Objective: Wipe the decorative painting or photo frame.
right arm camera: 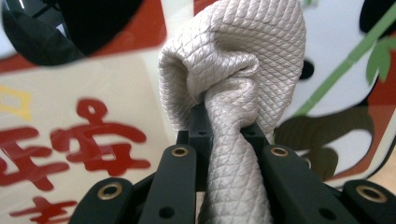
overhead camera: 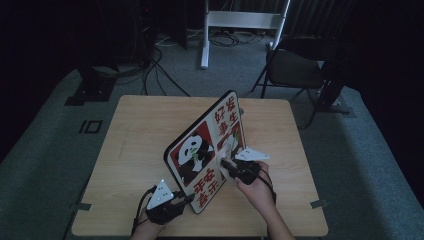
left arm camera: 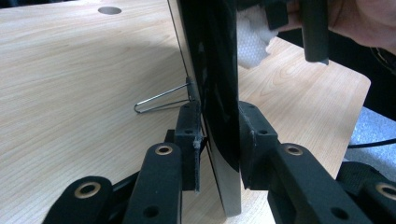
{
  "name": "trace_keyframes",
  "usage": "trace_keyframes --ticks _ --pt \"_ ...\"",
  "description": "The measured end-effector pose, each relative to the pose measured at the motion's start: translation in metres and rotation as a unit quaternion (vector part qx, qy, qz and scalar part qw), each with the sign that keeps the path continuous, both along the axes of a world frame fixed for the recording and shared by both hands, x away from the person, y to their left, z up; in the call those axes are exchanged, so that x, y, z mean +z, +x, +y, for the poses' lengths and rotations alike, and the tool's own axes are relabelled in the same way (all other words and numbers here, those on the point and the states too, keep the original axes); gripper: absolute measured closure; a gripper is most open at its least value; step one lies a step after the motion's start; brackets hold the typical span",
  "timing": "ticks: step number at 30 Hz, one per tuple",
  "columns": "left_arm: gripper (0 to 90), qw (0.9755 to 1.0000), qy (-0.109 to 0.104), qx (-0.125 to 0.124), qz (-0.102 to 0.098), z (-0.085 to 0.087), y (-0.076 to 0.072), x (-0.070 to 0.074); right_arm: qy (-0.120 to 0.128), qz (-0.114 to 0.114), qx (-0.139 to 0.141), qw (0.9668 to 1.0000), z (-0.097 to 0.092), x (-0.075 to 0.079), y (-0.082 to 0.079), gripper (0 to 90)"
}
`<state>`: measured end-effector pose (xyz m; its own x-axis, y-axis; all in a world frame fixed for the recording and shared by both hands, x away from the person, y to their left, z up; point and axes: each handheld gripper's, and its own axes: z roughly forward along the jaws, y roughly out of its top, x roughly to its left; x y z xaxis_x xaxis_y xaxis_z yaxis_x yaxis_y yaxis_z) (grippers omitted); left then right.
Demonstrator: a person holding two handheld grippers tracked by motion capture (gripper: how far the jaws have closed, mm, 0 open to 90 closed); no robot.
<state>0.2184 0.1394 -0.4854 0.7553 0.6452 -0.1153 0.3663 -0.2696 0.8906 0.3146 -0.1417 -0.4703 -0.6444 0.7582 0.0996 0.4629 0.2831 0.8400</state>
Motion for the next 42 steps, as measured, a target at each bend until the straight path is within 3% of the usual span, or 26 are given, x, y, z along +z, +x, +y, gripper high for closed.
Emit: trace_keyframes --ticks 22,35,38,42 --pt "73.1 1.0000 -0.001 0.001 -0.001 0.000 0.000 0.000 -0.031 0.054 -0.005 0.9980 -0.007 -0.042 -0.006 80.9" --pt "73.1 1.0000 -0.003 0.001 -0.001 -0.001 0.000 0.000 -0.058 0.086 -0.009 0.9946 -0.010 -0.066 -0.009 81.0" --pt "73.2 1.0000 -0.002 0.002 -0.001 0.000 0.000 0.000 -0.050 0.090 -0.013 0.9946 -0.013 -0.065 -0.009 81.1" --pt "73.2 1.0000 -0.002 0.002 -0.002 0.000 0.000 0.000 -0.034 0.074 -0.017 0.9965 -0.016 -0.053 -0.008 81.2"
